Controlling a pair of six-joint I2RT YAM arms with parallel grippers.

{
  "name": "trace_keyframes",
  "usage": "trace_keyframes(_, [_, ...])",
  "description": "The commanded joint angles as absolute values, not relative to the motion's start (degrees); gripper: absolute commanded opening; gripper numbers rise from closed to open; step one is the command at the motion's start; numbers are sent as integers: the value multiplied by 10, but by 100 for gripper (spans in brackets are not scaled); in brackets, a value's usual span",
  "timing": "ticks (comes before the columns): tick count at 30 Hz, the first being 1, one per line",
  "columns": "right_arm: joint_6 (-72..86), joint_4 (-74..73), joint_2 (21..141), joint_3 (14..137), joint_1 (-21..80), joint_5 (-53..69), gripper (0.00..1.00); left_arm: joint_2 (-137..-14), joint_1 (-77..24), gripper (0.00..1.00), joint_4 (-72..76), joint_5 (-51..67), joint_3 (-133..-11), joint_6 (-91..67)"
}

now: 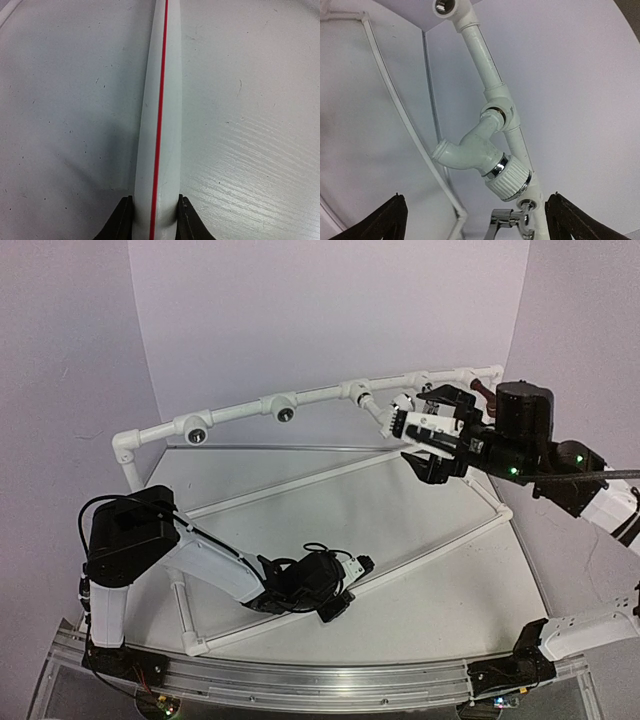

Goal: Install the water faucets
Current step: Screw the water faucet onto the adaptor.

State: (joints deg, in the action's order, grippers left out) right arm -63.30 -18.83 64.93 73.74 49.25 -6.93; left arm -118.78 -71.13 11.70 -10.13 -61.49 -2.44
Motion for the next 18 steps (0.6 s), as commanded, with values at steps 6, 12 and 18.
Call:
trace_keyframes(6, [-941, 55, 702, 671, 513, -135, 89, -1274, -705, 0, -75, -86, -568, -112])
trace_keyframes(12, [-939, 142, 752, 687, 514, -154, 75, -1274, -705, 0, -75, -86, -566, -113])
trace_keyframes(18, [-924, 165, 776, 685, 514, -178, 62, -1273, -705, 0, -74, -85, -563, -113])
